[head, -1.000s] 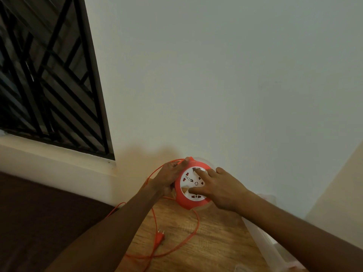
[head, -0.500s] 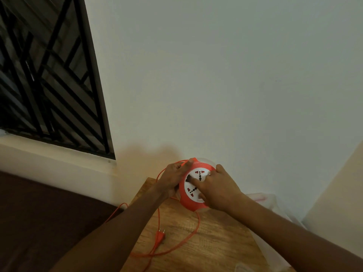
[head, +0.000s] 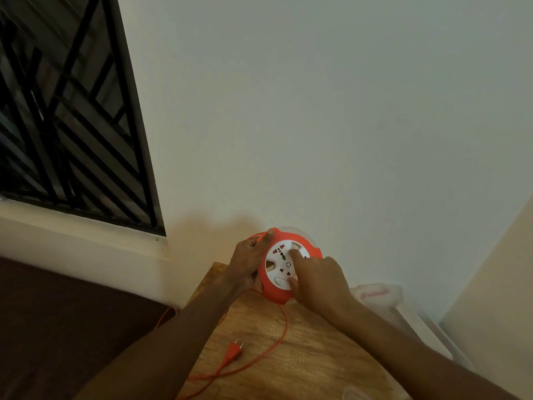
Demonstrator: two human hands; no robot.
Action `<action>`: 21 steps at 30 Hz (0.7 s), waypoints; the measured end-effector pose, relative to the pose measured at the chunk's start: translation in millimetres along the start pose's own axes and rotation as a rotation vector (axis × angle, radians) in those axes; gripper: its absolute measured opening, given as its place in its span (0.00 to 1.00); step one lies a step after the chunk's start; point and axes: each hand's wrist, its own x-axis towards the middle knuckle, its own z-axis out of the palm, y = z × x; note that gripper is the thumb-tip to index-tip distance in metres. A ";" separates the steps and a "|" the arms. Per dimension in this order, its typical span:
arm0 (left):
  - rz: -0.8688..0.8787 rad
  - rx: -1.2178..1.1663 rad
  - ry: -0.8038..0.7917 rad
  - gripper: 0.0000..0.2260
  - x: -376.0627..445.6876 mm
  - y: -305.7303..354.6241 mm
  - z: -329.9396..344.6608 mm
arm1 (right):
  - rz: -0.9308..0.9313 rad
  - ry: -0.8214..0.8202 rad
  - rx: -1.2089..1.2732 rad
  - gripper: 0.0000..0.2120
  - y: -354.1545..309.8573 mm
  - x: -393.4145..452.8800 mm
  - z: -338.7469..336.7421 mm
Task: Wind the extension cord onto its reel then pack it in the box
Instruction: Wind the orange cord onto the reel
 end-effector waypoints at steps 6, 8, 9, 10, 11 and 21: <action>-0.004 0.047 -0.061 0.19 -0.7 -1.5 -2.0 | -0.570 -0.006 -0.251 0.23 20.1 4.9 3.3; 0.005 0.084 -0.104 0.23 -0.6 -1.9 -2.4 | -0.648 0.001 -0.264 0.21 23.1 5.7 1.5; 0.009 0.112 -0.118 0.25 -0.8 -2.0 -2.9 | -0.675 0.017 -0.279 0.22 24.8 5.5 0.6; 0.014 0.137 -0.128 0.27 -0.6 -1.6 -3.8 | -0.694 0.025 -0.298 0.24 26.8 5.6 -0.1; 0.013 0.152 -0.136 0.27 -0.3 -1.1 -5.5 | -0.703 0.025 -0.312 0.27 28.1 5.3 -3.0; 0.077 0.319 -0.238 0.24 -0.1 -0.3 -8.2 | -0.765 -0.105 -0.543 0.16 22.1 7.1 -8.0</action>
